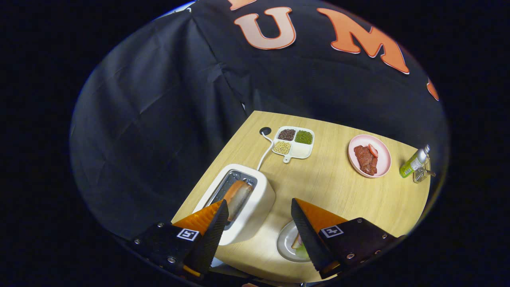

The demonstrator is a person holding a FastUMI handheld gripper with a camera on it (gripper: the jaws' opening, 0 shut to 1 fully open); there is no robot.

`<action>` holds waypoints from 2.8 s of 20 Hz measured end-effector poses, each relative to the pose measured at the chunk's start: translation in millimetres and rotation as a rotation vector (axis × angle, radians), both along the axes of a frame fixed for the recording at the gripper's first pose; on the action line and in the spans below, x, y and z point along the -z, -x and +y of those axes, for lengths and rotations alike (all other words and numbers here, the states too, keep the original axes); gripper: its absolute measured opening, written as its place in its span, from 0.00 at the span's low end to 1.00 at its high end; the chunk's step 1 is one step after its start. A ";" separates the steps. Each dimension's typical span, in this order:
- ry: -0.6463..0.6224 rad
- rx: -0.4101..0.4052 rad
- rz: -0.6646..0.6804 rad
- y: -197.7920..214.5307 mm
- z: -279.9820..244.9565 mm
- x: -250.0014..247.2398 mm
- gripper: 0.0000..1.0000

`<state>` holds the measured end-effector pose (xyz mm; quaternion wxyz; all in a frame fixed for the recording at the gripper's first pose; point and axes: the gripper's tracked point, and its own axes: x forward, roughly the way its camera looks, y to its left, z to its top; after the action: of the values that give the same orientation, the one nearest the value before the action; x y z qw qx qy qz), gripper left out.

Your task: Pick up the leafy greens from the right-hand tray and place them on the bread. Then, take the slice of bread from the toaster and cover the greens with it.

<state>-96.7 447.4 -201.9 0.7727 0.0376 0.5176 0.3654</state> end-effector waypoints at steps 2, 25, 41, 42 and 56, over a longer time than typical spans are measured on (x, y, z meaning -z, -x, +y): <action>0.025 -0.012 0.004 1.3 17.0 0.8 0.95; 0.360 0.105 0.271 31.1 56.8 72.7 0.31; 0.025 0.306 0.351 14.0 17.1 4.8 0.10; -0.001 0.323 0.352 9.6 8.7 -0.3 0.09; -0.060 0.447 0.373 2.9 -125.2 36.9 0.09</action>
<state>-99.6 322.2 -238.9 0.7242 0.2401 0.6185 0.1879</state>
